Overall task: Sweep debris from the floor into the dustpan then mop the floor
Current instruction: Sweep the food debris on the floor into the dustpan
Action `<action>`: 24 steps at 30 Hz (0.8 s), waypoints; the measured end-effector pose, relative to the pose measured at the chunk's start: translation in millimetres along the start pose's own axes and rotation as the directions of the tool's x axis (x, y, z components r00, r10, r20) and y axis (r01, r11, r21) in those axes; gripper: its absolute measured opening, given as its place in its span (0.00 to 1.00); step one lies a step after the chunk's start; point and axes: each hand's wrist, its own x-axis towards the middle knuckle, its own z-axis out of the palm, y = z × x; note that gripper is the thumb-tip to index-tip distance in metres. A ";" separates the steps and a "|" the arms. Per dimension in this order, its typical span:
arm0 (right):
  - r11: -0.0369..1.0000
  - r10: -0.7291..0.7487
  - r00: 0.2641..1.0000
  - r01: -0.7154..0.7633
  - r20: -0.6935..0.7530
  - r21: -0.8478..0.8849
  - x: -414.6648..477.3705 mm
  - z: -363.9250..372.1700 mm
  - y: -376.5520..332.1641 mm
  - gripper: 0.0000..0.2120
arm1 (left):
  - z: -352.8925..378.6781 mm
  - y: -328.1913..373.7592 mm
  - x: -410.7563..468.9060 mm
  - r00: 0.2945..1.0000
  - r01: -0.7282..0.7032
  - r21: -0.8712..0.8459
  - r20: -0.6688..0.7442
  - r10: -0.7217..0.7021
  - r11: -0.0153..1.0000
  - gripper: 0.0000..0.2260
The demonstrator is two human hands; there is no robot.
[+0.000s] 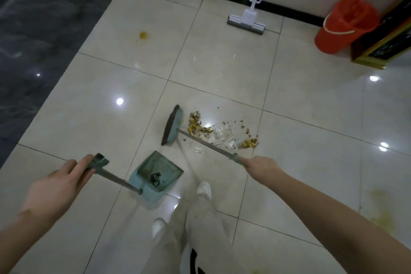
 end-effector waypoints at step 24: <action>0.912 0.335 0.934 -0.288 -0.125 0.294 -127.7 -2.6 15.5 0.18 | -20.5 2.3 -30.7 0.965 -0.206 -0.025 -0.173 0.199 0.978 0.14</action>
